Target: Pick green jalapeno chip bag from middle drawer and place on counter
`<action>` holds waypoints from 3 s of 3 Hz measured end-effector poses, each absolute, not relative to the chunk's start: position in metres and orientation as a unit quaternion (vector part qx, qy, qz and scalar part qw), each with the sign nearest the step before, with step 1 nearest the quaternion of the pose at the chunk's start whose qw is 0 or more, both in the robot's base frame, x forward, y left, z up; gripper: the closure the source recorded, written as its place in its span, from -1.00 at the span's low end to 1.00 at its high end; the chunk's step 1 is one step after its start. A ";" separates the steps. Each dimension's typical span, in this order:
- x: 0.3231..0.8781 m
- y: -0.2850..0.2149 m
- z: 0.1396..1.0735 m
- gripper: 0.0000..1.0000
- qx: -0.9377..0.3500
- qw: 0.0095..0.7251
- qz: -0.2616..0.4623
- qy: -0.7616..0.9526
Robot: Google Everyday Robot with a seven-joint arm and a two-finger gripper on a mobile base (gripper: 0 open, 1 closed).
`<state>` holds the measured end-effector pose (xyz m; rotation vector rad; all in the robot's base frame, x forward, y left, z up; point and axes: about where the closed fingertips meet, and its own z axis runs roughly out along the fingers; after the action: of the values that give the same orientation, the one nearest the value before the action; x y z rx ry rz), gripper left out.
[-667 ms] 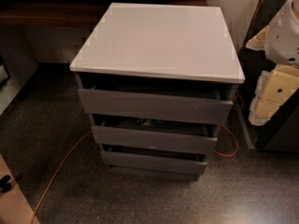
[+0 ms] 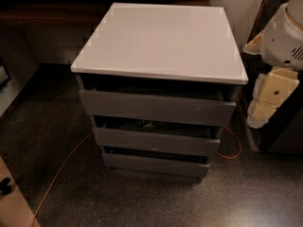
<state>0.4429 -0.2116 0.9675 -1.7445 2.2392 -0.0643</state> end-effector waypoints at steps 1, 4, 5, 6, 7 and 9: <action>0.443 -0.191 0.942 -1.00 -0.622 0.151 0.004 0.768; 0.434 -0.098 0.804 -1.00 -0.663 0.175 0.028 0.727; 0.430 -0.069 0.753 -1.00 -0.672 0.187 0.025 0.716; 0.441 -0.053 0.712 -1.00 -0.672 0.204 0.017 0.712; 0.451 -0.050 0.715 -1.00 -0.667 0.225 0.007 0.710; 0.466 -0.045 0.684 -1.00 -0.676 0.219 -0.013 0.704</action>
Offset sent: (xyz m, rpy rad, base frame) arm 0.0008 0.1023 -0.1528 0.0898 0.0742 0.1612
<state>0.4659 -0.0454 0.6843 -1.8707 1.9476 -0.0359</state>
